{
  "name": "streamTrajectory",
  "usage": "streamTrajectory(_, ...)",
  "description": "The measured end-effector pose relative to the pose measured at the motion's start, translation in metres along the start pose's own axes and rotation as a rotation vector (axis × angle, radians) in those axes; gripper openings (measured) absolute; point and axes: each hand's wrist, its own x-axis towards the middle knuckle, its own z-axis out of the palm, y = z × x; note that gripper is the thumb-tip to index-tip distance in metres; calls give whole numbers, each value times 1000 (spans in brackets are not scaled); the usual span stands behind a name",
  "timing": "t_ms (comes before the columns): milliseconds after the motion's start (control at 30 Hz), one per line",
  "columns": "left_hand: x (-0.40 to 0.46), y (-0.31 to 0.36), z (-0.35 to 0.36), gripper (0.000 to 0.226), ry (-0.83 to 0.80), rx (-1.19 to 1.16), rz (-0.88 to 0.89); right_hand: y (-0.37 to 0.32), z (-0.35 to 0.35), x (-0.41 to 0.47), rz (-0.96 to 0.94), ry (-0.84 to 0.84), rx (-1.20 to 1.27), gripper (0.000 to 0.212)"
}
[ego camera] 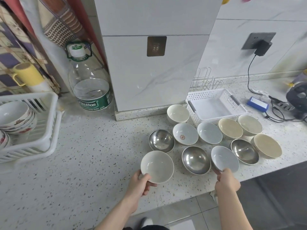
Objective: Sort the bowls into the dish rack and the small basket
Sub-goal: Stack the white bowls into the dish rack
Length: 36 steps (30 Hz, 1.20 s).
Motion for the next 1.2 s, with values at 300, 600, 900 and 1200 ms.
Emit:
streamTrajectory(300, -7, 17, -42, 25, 27, -110, 96, 8, -9, -30, -203, 124, 124, 9)
streamTrajectory(600, -27, 39, -120, 21, 58, -243, 188, 28, 36, -129, -338, -62, 147, 4)
streamTrajectory(900, -74, 61, -251, 19, 136, -327, 336, 85, 111, -252, -456, -338, -1, 9)
streamTrajectory(1200, -112, 68, -398, 16, 301, -429, 508, 158, 194, -386, -634, -723, -198, 12)
